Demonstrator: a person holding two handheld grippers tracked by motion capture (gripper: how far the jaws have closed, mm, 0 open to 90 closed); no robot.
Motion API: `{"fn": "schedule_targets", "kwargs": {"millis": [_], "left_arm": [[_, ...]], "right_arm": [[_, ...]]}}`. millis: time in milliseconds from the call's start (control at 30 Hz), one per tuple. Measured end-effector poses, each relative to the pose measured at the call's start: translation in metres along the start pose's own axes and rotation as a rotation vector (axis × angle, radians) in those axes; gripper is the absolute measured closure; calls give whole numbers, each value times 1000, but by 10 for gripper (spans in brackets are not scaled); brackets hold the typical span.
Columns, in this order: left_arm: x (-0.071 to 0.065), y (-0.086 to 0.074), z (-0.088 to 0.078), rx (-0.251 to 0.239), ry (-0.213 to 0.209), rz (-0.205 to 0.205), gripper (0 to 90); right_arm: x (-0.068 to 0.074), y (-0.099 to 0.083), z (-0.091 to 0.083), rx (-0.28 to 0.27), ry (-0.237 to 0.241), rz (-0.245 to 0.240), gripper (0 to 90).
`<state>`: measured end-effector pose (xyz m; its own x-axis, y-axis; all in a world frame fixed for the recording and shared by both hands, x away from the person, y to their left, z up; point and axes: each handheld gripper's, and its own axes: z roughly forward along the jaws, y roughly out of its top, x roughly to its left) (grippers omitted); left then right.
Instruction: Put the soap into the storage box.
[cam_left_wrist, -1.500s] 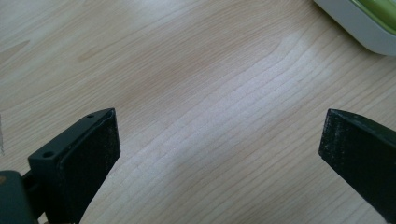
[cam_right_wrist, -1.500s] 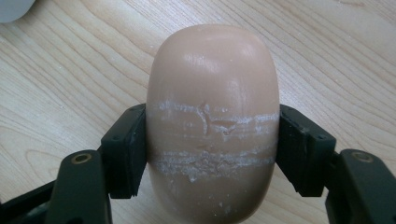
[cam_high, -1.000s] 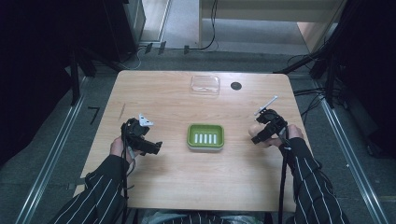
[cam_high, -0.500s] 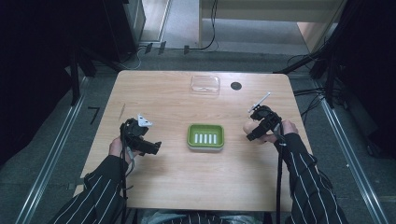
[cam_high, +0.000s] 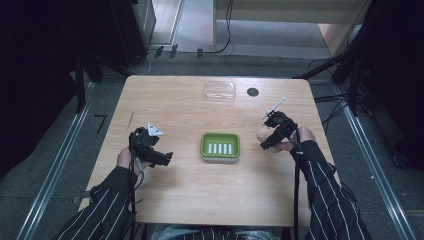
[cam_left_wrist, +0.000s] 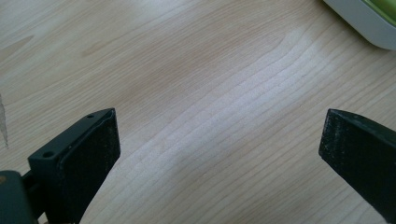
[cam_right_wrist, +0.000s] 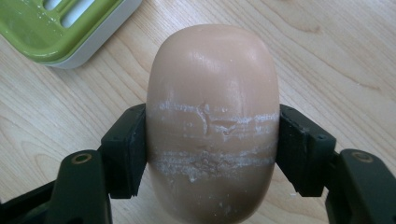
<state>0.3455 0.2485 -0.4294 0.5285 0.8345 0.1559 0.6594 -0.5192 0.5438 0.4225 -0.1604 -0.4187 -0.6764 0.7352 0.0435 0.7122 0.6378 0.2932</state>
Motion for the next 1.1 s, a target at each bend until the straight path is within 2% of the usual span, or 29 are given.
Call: {"fn": "schedule_targets", "kwargs": {"millis": [133, 700, 1100], "left_arm": [[1, -1, -1, 4, 2, -3, 0], [1, -2, -2, -2, 4, -7, 0], [2, -3, -2, 0, 4, -10, 0]], "right_arm": [[0, 2, -3, -12, -2, -15, 342], [1, 4, -7, -20, 11, -26, 342], [8, 22, -8, -34, 11, -59, 342]]}}
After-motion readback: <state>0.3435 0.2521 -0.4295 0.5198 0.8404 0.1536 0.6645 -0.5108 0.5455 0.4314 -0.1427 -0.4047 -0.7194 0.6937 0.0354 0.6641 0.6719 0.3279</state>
